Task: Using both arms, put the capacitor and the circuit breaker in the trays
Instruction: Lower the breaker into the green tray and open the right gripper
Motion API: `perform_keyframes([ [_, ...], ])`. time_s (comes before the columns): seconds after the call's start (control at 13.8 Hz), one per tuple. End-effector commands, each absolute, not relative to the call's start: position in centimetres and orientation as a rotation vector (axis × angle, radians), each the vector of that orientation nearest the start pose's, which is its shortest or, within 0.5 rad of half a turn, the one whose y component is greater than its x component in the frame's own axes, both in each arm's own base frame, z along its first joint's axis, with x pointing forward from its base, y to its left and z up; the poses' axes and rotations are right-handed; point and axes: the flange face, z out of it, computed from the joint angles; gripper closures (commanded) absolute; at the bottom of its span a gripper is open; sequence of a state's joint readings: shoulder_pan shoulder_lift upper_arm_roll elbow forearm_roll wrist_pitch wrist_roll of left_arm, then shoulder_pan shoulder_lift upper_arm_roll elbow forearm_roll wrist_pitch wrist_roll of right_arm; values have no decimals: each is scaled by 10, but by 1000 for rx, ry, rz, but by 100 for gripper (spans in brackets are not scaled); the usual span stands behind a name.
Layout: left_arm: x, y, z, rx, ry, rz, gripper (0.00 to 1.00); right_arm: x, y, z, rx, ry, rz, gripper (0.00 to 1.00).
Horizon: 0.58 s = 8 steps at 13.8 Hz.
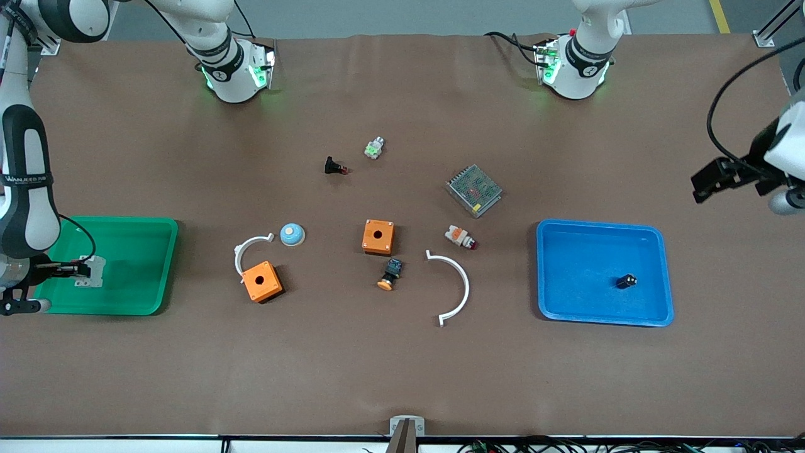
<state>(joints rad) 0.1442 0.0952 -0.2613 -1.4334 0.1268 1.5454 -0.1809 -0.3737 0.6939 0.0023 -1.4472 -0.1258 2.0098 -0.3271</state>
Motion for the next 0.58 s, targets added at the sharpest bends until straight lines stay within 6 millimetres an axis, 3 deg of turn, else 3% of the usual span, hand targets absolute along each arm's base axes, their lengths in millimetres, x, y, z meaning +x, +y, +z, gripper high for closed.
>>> perform_keyframes([
  [0.0, 554, -35, 644, -3091, -81, 18, 0, 649, -275, 265, -3196, 41, 246, 87],
  [0.22, 532, -29, 646, -3110, -72, 30, 0, 646, -278, 249, -3177, 61, 266, 87],
  [0.51, 511, -38, 658, -3110, -49, -2, 0, 645, -276, 239, -3154, 75, 278, 86],
])
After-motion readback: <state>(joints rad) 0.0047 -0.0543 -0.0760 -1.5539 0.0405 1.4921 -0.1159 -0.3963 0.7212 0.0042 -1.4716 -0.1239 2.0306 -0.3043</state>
